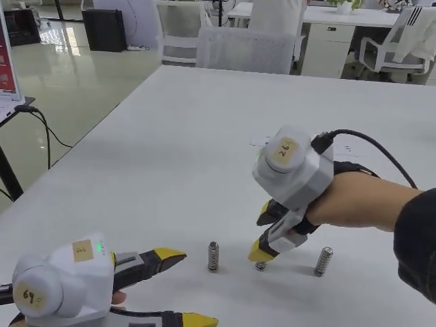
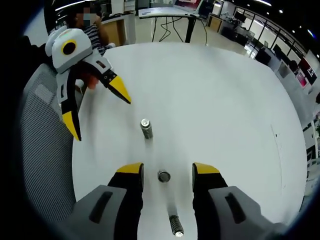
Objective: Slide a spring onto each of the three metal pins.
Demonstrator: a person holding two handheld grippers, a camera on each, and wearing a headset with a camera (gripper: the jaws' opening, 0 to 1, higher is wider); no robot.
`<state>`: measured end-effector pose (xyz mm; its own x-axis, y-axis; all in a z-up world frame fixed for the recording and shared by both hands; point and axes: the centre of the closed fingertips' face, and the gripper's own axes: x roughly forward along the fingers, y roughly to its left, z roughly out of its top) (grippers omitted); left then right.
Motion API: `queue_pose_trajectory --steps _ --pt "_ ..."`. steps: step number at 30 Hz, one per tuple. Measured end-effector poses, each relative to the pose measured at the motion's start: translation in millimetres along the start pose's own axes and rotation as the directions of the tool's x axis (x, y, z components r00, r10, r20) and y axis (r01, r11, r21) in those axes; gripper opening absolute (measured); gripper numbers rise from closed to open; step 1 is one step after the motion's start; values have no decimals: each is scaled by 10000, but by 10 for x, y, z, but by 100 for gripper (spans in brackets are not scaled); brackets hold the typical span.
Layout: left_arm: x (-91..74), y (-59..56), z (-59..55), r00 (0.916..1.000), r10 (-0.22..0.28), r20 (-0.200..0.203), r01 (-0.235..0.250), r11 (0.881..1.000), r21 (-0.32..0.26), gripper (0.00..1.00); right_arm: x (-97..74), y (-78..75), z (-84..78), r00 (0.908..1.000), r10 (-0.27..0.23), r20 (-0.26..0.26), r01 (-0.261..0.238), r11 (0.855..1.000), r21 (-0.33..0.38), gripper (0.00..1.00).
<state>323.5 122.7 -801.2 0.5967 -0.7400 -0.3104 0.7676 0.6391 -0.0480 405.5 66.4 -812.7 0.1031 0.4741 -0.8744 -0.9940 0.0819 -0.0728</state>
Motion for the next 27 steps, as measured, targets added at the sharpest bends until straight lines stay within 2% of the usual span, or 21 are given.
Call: queue_pose_trajectory --steps 8,14,22,27 --pt "13 17 21 10000 44 11 -44 10000 23 58 -123 -56 -148 9983 -391 421 366 9976 586 42" --pt "10 26 20 10000 75 14 -75 10000 12 58 -201 -69 -200 9946 -666 791 592 9940 919 45" --pt "9 37 46 10000 78 40 -78 9999 64 58 -285 -97 -264 9875 -972 1244 812 9885 1278 48" --pt "17 41 59 10000 59 34 -59 9999 98 58 -372 -134 -319 9791 -1247 1607 986 9820 1612 50"
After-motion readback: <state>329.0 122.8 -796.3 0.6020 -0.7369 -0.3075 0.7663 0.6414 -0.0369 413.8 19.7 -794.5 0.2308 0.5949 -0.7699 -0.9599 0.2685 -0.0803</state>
